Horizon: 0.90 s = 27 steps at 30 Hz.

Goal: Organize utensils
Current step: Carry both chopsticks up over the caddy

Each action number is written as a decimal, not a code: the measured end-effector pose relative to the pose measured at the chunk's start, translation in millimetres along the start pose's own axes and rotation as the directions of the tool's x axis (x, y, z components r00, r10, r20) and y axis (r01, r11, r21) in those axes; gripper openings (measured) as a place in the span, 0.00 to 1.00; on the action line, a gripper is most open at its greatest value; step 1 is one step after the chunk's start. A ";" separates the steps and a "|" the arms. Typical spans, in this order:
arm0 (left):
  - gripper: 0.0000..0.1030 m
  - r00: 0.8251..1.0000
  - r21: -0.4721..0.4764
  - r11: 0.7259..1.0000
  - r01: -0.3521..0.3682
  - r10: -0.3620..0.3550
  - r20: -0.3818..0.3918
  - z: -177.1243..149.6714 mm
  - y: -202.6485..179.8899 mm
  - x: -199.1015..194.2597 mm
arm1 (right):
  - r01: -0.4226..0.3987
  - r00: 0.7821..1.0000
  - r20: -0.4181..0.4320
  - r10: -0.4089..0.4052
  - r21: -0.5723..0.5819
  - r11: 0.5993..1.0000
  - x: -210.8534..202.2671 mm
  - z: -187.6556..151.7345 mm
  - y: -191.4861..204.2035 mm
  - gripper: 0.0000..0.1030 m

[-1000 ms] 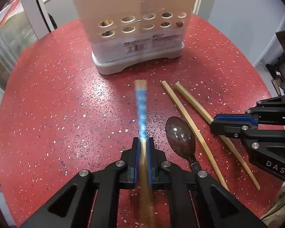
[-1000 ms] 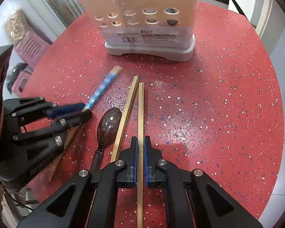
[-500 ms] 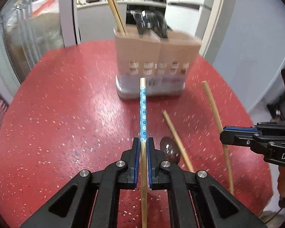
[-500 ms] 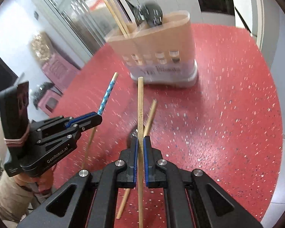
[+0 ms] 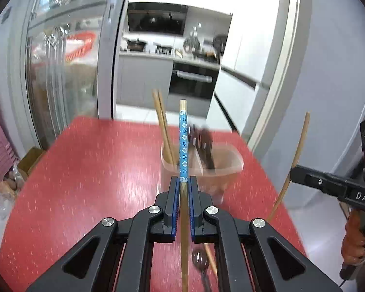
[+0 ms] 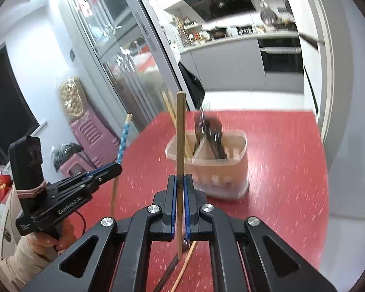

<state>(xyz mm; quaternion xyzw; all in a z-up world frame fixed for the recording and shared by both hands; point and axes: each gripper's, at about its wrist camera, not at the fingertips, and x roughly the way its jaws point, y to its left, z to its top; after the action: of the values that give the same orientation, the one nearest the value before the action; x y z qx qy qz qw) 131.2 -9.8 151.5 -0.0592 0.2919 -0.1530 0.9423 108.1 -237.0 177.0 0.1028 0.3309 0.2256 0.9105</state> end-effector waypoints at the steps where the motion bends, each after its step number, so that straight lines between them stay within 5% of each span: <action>1: 0.32 1.000 -0.001 1.000 -0.003 0.003 0.018 6.5 0.3 -1.5 | 0.006 1.000 0.014 -0.005 -0.013 1.000 -2.9 9.9 1.7 0.06; 12: 0.32 0.985 -0.046 0.999 -0.001 0.008 0.173 85.9 5.0 30.8 | 0.096 0.987 0.133 -0.086 -0.074 0.993 5.3 87.3 6.2 0.06; 27: 0.32 0.955 -0.136 0.991 0.000 0.040 0.294 100.5 7.3 107.1 | 0.173 0.974 0.169 -0.150 -0.131 0.976 59.0 114.6 -12.8 0.06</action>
<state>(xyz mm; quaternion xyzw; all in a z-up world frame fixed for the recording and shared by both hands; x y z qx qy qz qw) 274.0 -35.2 175.7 -0.1418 0.1577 -0.1130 0.9707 226.9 -224.3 226.9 0.0265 0.2477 0.1654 0.9543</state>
